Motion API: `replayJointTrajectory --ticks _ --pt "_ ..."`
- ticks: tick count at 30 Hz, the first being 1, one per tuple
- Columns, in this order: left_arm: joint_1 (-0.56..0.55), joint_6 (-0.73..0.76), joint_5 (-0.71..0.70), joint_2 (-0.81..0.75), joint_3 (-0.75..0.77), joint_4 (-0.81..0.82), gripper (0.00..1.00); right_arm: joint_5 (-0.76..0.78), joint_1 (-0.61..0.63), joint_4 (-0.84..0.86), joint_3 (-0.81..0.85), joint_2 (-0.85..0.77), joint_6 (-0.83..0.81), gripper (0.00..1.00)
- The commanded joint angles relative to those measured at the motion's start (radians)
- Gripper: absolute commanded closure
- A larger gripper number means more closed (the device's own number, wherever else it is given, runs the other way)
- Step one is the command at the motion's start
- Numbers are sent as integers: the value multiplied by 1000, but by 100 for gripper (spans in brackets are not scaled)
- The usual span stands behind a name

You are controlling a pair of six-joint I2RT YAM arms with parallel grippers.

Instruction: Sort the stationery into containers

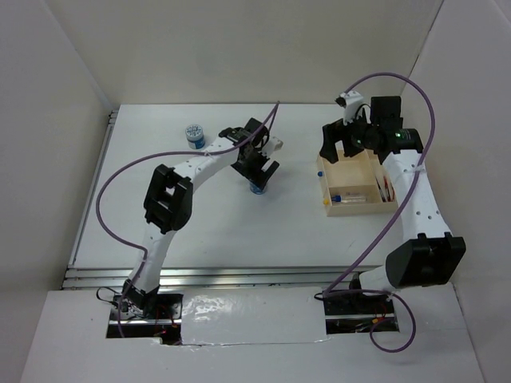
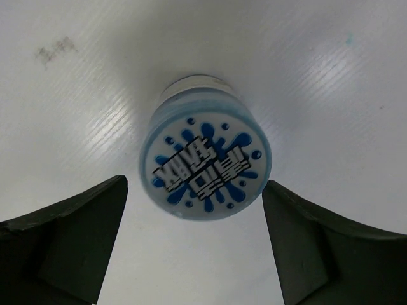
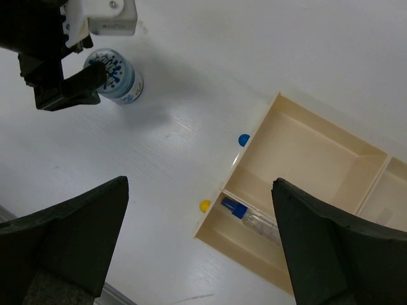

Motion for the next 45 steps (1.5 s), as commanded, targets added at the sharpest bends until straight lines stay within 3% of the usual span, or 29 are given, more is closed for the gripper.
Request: replayJointTrajectory --ticks 1,4,8,15,21,29,45 --pt "34 -74 51 -156 22 -4 1 36 55 84 28 -2 54 0" --pt "86 -85 107 -302 7 59 1 50 118 106 48 42 65 0" --pt "299 -145 281 -483 -56 104 1 119 230 104 90 138 51 0" --pt "531 -104 324 -728 -476 128 1 153 382 25 240 384 66 0" --pt "717 -143 407 -826 -618 154 1 168 462 -24 355 555 106 0" --pt "748 -163 422 -845 -655 177 1 224 513 -37 391 688 116 0" --pt "745 -174 427 -833 -679 194 1 234 526 5 357 742 105 3"
